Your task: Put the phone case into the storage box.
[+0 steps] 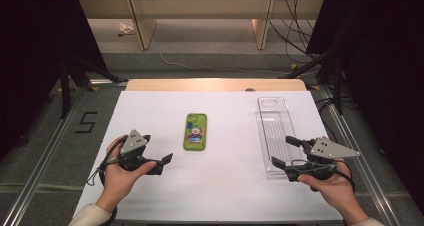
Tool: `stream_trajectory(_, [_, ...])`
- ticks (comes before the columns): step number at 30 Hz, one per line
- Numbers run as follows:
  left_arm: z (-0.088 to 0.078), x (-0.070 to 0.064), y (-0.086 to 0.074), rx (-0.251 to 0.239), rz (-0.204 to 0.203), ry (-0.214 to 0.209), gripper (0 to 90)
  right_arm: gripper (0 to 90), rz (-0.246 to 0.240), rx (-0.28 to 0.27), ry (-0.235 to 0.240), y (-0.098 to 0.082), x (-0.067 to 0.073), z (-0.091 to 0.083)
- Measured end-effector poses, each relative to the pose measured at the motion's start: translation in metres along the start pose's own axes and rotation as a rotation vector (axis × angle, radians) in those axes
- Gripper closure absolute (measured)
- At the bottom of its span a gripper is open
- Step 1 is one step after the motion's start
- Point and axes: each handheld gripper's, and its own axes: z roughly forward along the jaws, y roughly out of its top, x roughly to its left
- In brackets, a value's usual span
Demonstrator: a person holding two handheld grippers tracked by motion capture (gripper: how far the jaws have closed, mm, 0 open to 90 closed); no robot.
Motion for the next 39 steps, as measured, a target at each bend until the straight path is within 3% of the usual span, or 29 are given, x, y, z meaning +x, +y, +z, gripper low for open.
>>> stream_trajectory(7, [0.0,-0.001,0.002,-0.003,0.004,-0.002,6.5,15.9,-0.002,-0.002,0.005,0.0,0.001,0.001])
stream_trajectory(10, [0.001,-0.002,0.004,-0.004,0.001,-0.001,21.6,15.9,0.005,-0.006,0.003,0.001,0.0,0.001])
stream_trajectory(11, [0.002,-0.003,0.007,0.006,0.008,0.008,21.6,15.9,0.005,-0.006,0.003,0.001,0.0,0.001])
stream_trajectory(12, [0.004,-0.004,0.009,0.017,0.017,0.013,37.1,15.9,0.005,-0.004,0.002,0.0,0.0,0.002])
stream_trajectory(15, [0.015,-0.008,0.017,0.043,0.019,0.03,64.5,15.9,0.007,-0.002,0.002,0.0,0.0,0.004])
stream_trajectory(17, [0.022,-0.012,0.021,0.064,0.02,0.035,78.6,15.9,0.003,-0.001,0.002,0.001,0.001,0.005])
stream_trajectory(20, [0.031,-0.016,0.024,0.083,0.013,0.017,89.5,15.9,0.003,-0.003,0.005,0.001,0.001,0.005])
stream_trajectory(24, [0.058,-0.027,0.034,0.132,0.017,-0.032,89.9,15.9,0.004,-0.002,0.002,0.001,0.001,0.006])
stream_trajectory(25, [0.058,-0.027,0.034,0.132,0.017,-0.032,89.9,15.9,0.003,-0.003,0.001,0.001,0.001,0.006])
stream_trajectory(28, [0.084,-0.034,0.041,0.16,0.024,-0.055,89.9,15.9,0.006,-0.005,0.002,0.0,0.0,0.005])
stream_trajectory(30, [0.088,-0.035,0.043,0.165,0.028,-0.054,89.9,15.9,0.006,-0.005,0.002,0.0,0.0,0.005])
stream_trajectory(33, [0.111,-0.04,0.046,0.198,0.036,-0.054,89.9,15.9,0.007,-0.005,0.003,0.0,0.0,0.005])
stream_trajectory(39, [0.138,-0.048,0.043,0.253,0.063,-0.047,90.0,15.9,0.009,-0.005,0.004,0.0,0.0,0.005])
